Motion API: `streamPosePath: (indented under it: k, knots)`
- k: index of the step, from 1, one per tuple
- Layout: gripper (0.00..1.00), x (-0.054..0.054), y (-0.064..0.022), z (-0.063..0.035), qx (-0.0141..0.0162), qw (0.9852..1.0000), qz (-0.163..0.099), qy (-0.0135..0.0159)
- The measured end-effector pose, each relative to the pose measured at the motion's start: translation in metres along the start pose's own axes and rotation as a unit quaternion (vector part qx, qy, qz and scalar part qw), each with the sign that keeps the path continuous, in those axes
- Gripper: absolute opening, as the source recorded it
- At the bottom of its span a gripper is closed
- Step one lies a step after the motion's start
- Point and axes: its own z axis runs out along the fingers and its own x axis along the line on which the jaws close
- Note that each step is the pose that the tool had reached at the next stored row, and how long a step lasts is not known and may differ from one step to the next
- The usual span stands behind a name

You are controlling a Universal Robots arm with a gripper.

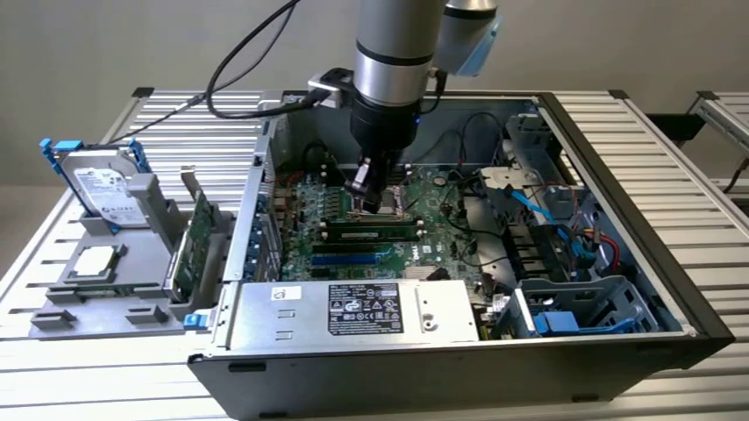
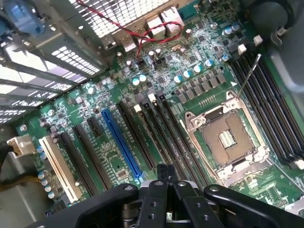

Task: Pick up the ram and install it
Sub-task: 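Press down the ram until it locks into place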

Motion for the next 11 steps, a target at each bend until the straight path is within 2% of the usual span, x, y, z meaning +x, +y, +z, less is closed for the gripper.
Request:
streamPosePath:
  k: [3, 6, 11]
  knots:
    - [0.11, 0.0000, 0.0000, 0.0002, -0.0010, 0.9996, 0.027, -0.0016]
    - [0.11, 0.0000, 0.0000, 0.0003, -0.0021, 0.9985, 0.054, -0.0031]
    - [0.11, 0.0000, 0.0000, 0.0006, -0.0038, 0.9950, 0.100, -0.0057]
